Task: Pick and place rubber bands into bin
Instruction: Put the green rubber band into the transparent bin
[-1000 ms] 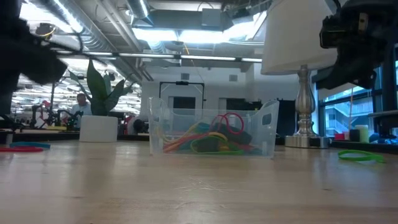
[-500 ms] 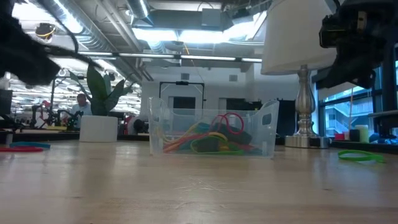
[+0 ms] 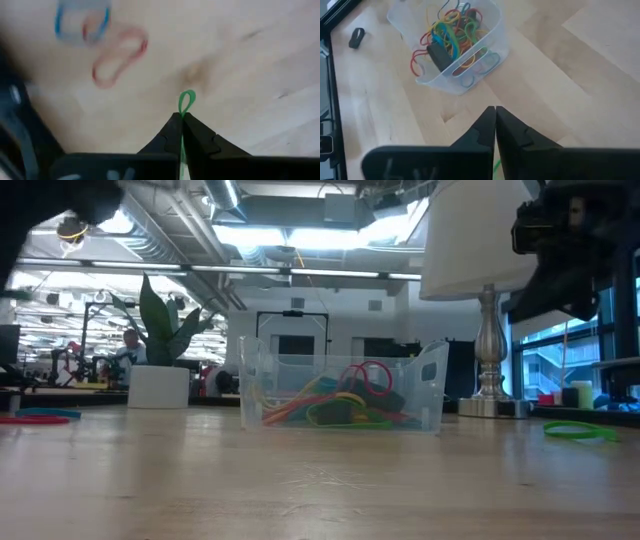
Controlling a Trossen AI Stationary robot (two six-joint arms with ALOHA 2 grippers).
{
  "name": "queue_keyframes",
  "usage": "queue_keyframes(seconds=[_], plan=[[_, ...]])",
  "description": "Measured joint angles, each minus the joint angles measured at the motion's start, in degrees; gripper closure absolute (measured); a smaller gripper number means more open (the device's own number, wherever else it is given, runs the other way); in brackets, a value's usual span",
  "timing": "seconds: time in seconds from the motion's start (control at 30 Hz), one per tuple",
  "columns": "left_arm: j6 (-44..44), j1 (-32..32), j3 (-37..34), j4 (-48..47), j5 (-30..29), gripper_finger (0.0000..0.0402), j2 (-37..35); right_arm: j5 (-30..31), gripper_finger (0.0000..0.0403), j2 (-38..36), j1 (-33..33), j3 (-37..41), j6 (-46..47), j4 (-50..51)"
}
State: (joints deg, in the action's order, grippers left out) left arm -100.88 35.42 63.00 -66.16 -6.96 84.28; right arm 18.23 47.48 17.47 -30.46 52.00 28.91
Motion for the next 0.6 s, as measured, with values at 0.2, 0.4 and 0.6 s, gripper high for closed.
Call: queue_keyframes(seconds=[0.2, 0.4, 0.6], plan=[[23.58, -8.65, 6.62, -1.81, -10.66, 0.0398, -2.14, 0.18, 0.0392, 0.00, 0.00, 0.00, 0.00, 0.02], [53.63, -23.16, 16.61, -0.54, -11.96, 0.0398, 1.75, 0.24, 0.0394, 0.02, 0.00, 0.00, 0.30, 0.02], [79.84, -32.87, 26.04, 10.70, -8.12, 0.0398, 11.14, 0.36, 0.0389, 0.02, 0.00, 0.00, 0.39, 0.03]])
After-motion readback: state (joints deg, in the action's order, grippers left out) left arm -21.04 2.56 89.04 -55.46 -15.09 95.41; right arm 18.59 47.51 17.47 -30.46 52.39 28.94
